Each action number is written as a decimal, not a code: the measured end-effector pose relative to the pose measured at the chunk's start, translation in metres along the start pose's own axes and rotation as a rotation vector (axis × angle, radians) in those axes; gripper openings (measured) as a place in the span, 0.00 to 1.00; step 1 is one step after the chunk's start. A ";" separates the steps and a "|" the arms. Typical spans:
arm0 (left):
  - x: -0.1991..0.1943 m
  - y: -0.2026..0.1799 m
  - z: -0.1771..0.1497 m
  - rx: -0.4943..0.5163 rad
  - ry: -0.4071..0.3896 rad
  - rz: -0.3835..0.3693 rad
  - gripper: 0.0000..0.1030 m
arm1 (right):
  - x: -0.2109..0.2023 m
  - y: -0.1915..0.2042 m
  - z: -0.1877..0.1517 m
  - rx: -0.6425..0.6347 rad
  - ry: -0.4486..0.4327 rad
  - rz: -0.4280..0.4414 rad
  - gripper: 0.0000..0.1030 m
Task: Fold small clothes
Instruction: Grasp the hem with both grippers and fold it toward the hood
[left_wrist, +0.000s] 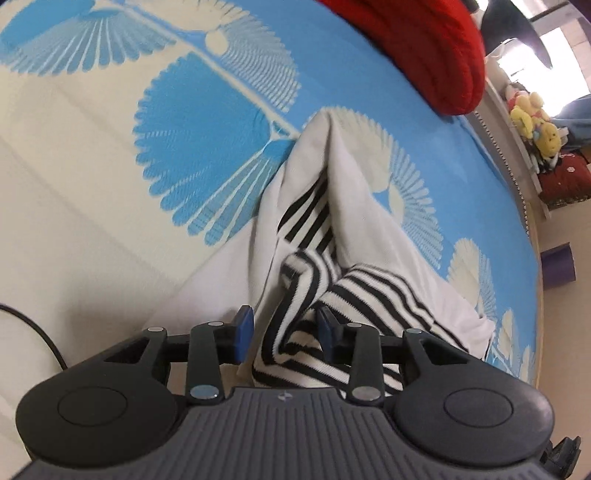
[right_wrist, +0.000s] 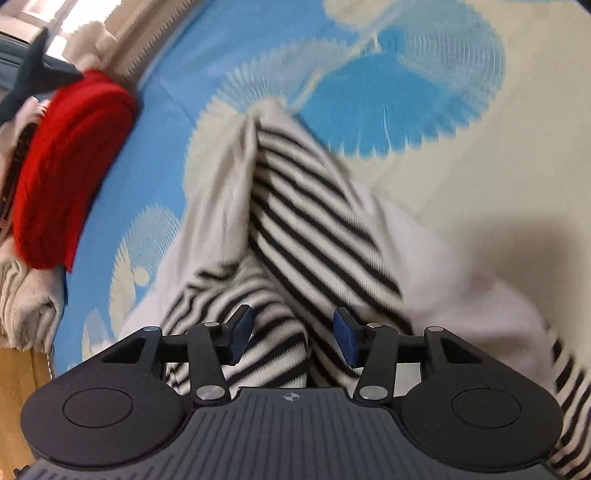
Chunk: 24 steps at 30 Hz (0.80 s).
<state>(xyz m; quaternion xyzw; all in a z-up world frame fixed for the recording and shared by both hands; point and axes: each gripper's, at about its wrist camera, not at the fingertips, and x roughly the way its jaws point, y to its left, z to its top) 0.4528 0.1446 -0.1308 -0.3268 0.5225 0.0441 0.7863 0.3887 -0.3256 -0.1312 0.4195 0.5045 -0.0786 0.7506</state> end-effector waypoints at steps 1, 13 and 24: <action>0.002 -0.001 -0.001 0.007 0.003 -0.005 0.19 | 0.004 0.000 0.002 0.001 0.018 0.001 0.43; 0.012 -0.006 -0.008 0.072 0.077 0.043 0.09 | -0.015 0.016 0.012 -0.118 -0.117 -0.054 0.12; -0.013 -0.047 -0.021 0.278 -0.060 -0.055 0.19 | -0.036 0.038 0.003 -0.259 -0.243 0.018 0.41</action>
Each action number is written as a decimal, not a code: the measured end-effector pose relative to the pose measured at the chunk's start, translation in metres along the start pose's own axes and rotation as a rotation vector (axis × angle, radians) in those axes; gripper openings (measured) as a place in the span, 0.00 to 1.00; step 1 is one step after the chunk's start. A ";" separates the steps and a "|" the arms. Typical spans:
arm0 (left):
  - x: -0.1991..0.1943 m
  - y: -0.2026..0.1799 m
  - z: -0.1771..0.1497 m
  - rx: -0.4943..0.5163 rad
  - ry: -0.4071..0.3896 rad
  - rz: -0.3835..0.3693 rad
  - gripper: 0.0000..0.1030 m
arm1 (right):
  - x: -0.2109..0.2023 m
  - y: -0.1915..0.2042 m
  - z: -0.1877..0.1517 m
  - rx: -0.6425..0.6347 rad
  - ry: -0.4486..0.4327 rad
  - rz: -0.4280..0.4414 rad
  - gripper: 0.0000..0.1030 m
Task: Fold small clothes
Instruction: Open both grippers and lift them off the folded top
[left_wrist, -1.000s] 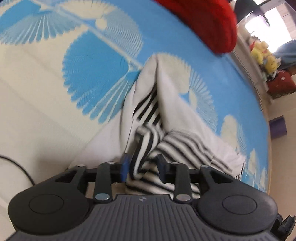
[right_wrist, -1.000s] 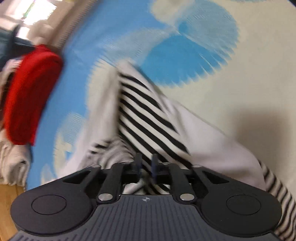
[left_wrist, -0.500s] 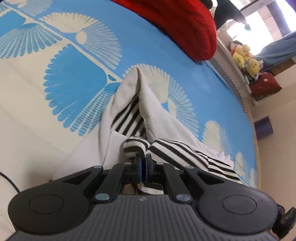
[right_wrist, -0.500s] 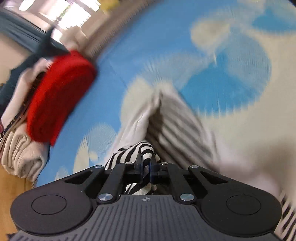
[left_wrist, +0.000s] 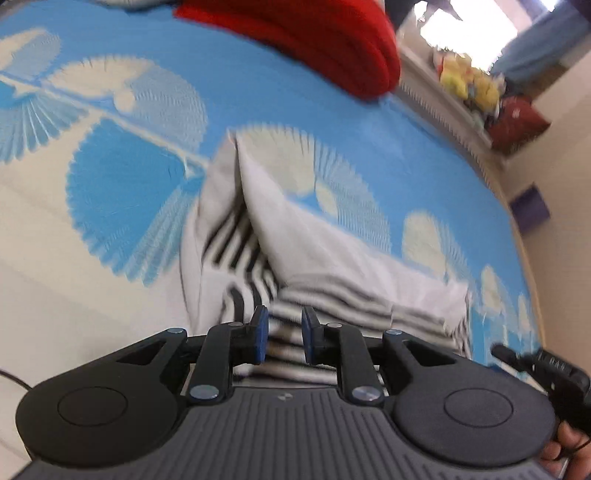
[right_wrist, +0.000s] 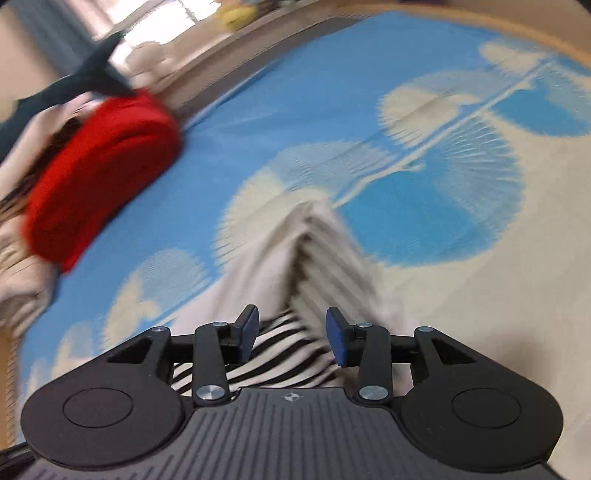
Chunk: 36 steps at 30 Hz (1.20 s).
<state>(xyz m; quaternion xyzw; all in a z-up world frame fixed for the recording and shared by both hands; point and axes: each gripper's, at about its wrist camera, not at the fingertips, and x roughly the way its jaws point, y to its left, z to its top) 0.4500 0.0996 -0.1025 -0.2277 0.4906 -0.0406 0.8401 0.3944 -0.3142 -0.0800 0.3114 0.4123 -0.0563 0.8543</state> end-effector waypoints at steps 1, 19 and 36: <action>0.008 0.000 -0.003 0.004 0.038 0.033 0.19 | 0.006 -0.002 -0.003 0.021 0.054 0.039 0.43; 0.005 -0.014 -0.020 0.147 0.162 0.108 0.19 | 0.033 -0.017 -0.026 -0.007 0.283 -0.126 0.49; -0.206 -0.022 -0.112 0.365 -0.140 0.009 0.26 | -0.222 -0.032 -0.038 -0.185 -0.152 0.096 0.61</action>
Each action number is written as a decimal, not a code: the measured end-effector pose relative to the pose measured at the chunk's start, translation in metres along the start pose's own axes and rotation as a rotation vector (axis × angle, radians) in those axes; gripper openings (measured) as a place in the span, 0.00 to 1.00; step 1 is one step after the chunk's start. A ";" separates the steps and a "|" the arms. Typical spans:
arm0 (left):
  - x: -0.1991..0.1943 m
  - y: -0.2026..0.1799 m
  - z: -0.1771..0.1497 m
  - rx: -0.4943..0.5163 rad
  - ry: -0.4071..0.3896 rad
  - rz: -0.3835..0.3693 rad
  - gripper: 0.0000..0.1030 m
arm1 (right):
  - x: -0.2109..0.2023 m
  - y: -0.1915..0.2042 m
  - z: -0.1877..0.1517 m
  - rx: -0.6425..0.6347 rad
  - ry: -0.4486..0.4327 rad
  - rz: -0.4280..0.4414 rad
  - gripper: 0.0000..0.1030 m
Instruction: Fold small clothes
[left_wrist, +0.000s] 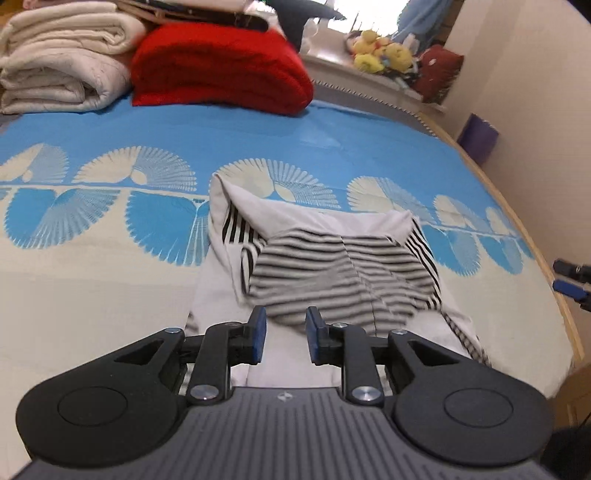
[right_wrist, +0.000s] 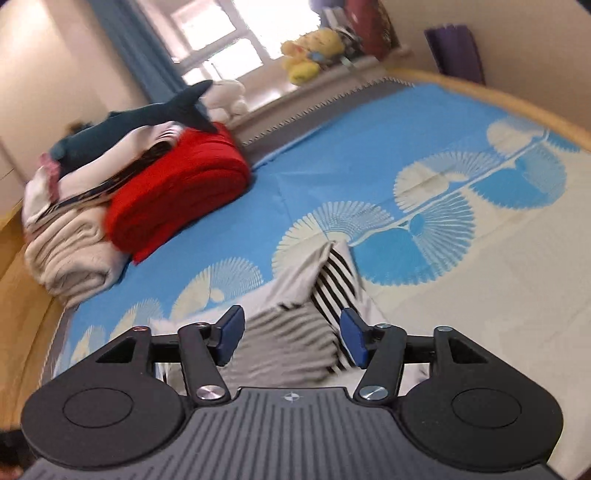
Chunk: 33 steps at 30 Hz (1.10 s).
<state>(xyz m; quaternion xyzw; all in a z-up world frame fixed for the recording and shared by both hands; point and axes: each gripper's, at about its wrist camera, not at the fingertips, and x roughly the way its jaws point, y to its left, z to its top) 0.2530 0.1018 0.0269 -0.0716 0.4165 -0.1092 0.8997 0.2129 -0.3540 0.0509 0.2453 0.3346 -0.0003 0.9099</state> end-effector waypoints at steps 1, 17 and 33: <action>-0.007 0.002 -0.014 -0.010 -0.010 0.002 0.26 | -0.011 -0.006 -0.012 -0.017 -0.003 -0.009 0.62; 0.048 0.042 -0.119 -0.344 0.240 0.102 0.68 | 0.034 -0.108 -0.143 0.185 0.365 -0.247 0.62; 0.071 0.042 -0.158 -0.354 0.342 0.207 0.44 | 0.041 -0.105 -0.172 0.120 0.443 -0.293 0.64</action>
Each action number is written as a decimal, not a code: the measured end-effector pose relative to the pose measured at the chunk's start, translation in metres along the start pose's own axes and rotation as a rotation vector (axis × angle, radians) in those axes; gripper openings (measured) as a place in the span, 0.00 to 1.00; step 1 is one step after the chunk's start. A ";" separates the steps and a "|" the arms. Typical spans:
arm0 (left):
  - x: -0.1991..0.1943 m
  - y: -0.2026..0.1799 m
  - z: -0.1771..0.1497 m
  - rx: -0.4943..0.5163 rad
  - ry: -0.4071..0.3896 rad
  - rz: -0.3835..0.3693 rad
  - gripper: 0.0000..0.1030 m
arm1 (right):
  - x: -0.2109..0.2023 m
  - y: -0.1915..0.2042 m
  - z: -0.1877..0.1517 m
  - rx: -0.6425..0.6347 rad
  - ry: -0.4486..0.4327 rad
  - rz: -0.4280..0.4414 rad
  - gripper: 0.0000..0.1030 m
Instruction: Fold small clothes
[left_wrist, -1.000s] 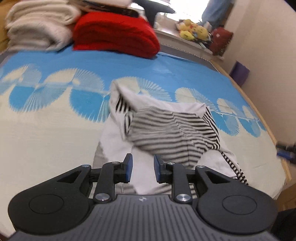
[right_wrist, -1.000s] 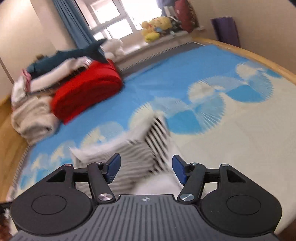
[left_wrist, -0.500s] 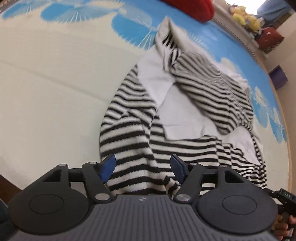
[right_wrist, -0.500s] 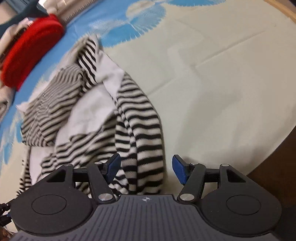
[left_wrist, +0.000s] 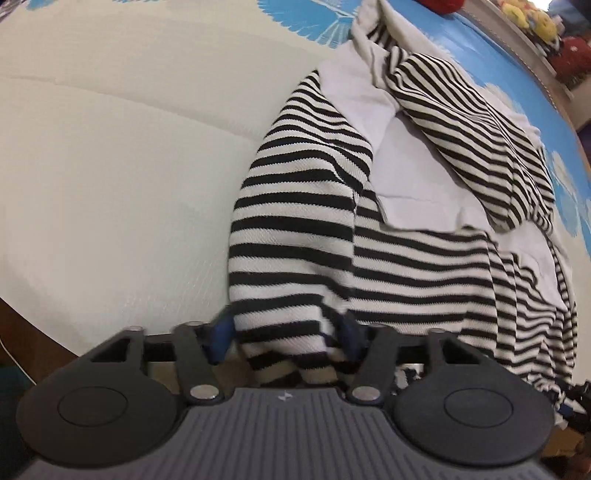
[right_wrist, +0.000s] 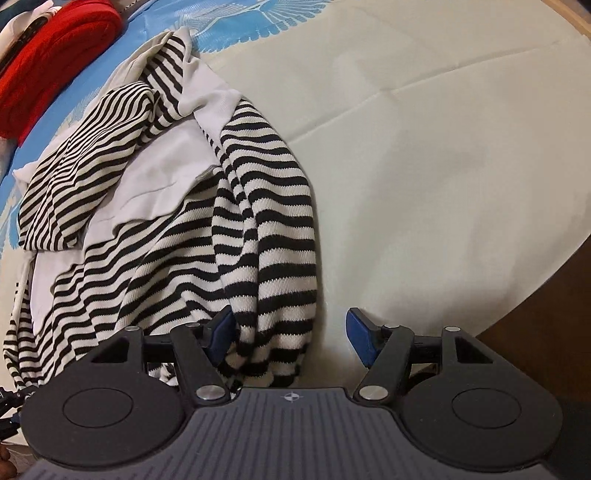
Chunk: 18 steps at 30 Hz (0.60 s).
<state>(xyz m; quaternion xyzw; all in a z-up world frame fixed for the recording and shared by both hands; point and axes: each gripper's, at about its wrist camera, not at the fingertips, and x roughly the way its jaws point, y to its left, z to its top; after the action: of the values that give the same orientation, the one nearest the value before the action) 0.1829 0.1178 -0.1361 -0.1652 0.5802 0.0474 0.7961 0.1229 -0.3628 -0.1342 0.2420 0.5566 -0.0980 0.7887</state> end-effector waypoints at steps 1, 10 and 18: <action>-0.002 0.000 -0.002 0.010 -0.003 -0.019 0.22 | 0.000 0.000 -0.001 -0.006 0.000 0.003 0.60; -0.056 0.003 -0.010 0.029 -0.155 -0.145 0.05 | -0.047 -0.004 0.001 0.022 -0.139 0.165 0.06; -0.053 0.016 -0.017 0.026 -0.073 -0.132 0.06 | -0.074 -0.021 -0.019 -0.016 -0.156 0.125 0.06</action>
<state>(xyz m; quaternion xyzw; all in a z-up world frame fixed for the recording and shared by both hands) 0.1459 0.1335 -0.0941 -0.1910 0.5392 -0.0066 0.8202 0.0713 -0.3801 -0.0764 0.2615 0.4781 -0.0627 0.8361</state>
